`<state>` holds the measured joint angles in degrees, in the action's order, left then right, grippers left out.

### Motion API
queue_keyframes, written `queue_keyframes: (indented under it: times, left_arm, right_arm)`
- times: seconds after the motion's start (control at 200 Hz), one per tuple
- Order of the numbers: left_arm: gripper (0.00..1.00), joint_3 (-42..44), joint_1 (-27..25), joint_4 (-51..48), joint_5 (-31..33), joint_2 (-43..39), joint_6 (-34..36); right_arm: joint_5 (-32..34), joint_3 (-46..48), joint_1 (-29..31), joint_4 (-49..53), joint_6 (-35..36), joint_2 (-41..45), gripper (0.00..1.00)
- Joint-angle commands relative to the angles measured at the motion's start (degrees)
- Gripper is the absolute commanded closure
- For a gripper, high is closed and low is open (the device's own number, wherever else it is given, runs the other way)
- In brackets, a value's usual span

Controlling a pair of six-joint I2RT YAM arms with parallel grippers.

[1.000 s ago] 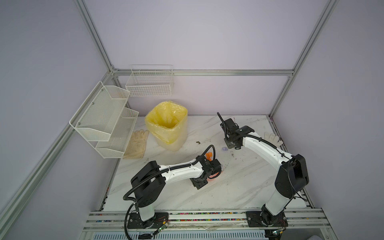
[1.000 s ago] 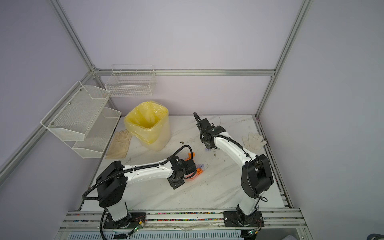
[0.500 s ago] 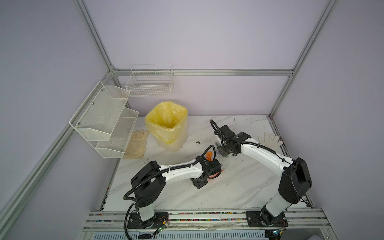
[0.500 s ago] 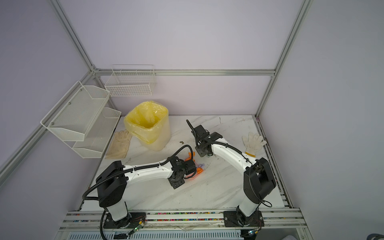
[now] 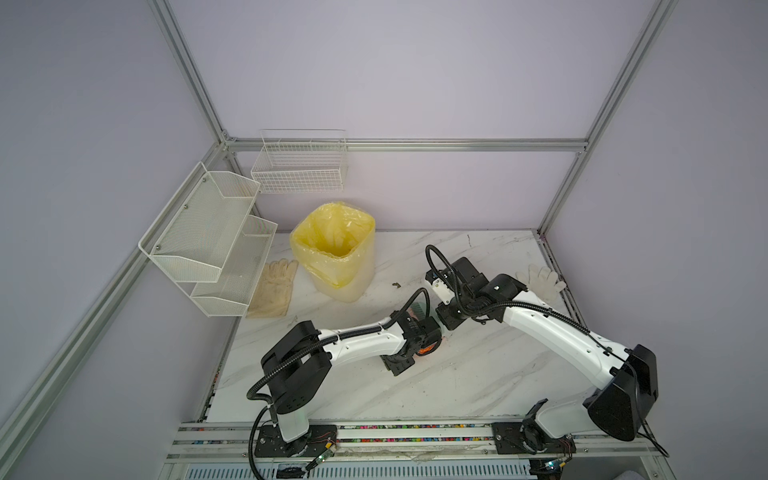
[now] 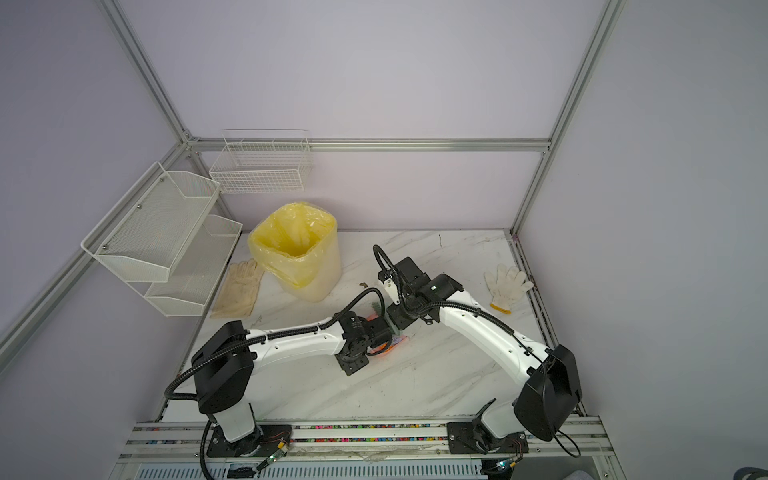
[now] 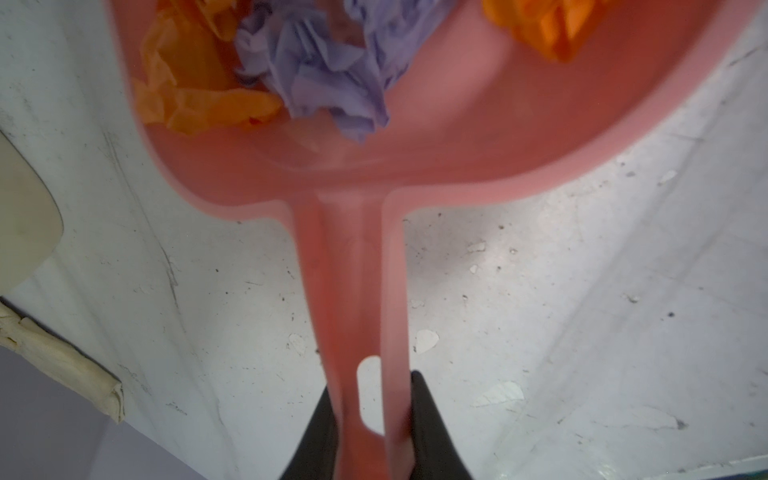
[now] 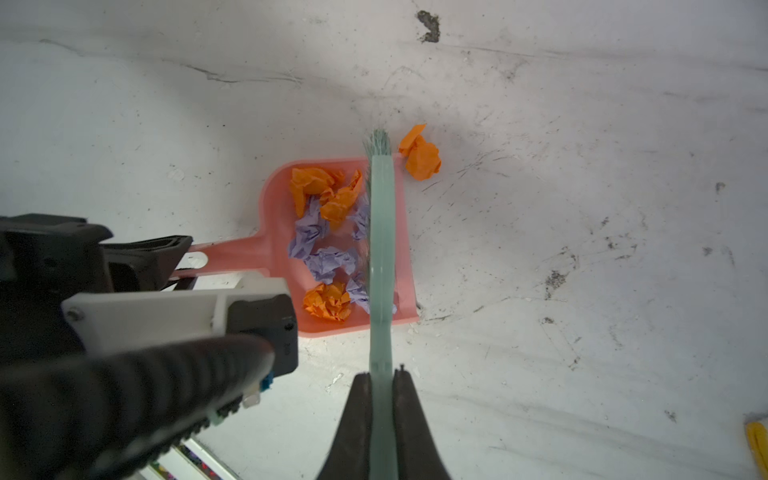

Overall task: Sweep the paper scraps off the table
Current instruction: 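Push the remaining scraps into the pink dustpan with the right-held brush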

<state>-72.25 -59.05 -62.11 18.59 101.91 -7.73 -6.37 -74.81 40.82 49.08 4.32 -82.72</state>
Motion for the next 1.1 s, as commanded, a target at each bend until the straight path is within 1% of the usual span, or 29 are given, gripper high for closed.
queue_keyframes:
  times: [0.0, 0.045, 0.17, 0.23, 0.42, 0.505, 0.615, 0.665, 0.755, 0.815, 0.87, 0.965, 0.995, 1.03, 1.095]
  left_arm:
    - [0.95, 0.88, 0.34, 0.86, 1.32, -0.31, 0.08]
    - [0.95, 1.01, 0.32, 0.98, 1.38, -0.31, -0.16]
    - [0.95, 1.66, 0.36, 1.34, 2.03, -0.66, -0.45]
    - [0.96, 1.84, 0.32, 1.31, 2.5, -1.04, -0.67]
    - [0.96, 2.29, 0.34, 1.8, 3.22, -3.61, -0.72]
    - [0.97, 2.45, 0.2, 1.64, 3.46, -4.66, -0.62]
    - [0.97, 3.05, 0.07, 1.65, 3.74, -6.15, -0.62]
    - [0.97, 3.16, -0.02, 1.56, 3.97, -6.58, -0.62]
    - [0.97, 3.37, -0.19, 1.59, 4.11, -7.07, -0.71]
    - [0.97, 3.17, -0.39, 1.31, 4.22, -7.16, -0.68]
    - [0.97, 2.78, -0.61, 1.03, 4.31, -7.16, -0.71]
    - [0.97, 1.83, -1.02, -0.17, 4.83, -7.26, -1.1]
    - [0.97, 1.59, -1.09, -0.64, 5.16, -7.33, -1.35]
    - [0.97, 1.33, -1.23, -1.15, 5.16, -7.5, -1.54]
    - [0.97, 0.98, -1.4, -2.04, 5.55, -8.01, -1.87]
  right_arm:
    - [-5.84, -2.2, 0.23, 1.92, -1.65, 0.76, 1.0]
    - [-5.83, -2.77, 0.22, 1.47, -3.59, 1.23, 1.0]
    - [2.89, -5.02, -0.01, 2.27, -9.28, 1.64, 1.0]
    - [5.49, -5.99, -0.42, 2.65, -11.36, 1.71, 1.0]
    - [8.26, -5.67, -3.89, 1.62, -11.34, 3.25, 1.0]
    - [8.63, -5.7, -5.73, 1.13, -11.24, 3.75, 1.0]
    - [8.32, -6.05, -6.72, 0.69, -11.35, 3.71, 1.0]
    - [6.17, -6.31, -6.89, 0.37, -11.22, 3.7, 1.0]
    - [-0.48, -6.36, -6.9, -1.21, -11.09, 5.41, 1.0]
    - [-2.16, -5.73, -6.89, -2.61, -11.96, 5.87, 1.0]
    - [-1.26, -5.2, -6.89, -2.87, -12.27, 5.84, 1.0]
    - [5.39, -4.38, -6.96, -1.59, -14.72, 5.21, 1.0]
    - [6.53, -4.04, -6.98, -1.42, -15.03, 5.05, 1.0]
    - [6.08, -3.48, -7.07, -1.59, -14.96, 4.94, 1.0]
    - [3.24, -2.18, -7.39, -2.73, -13.95, 4.69, 1.0]
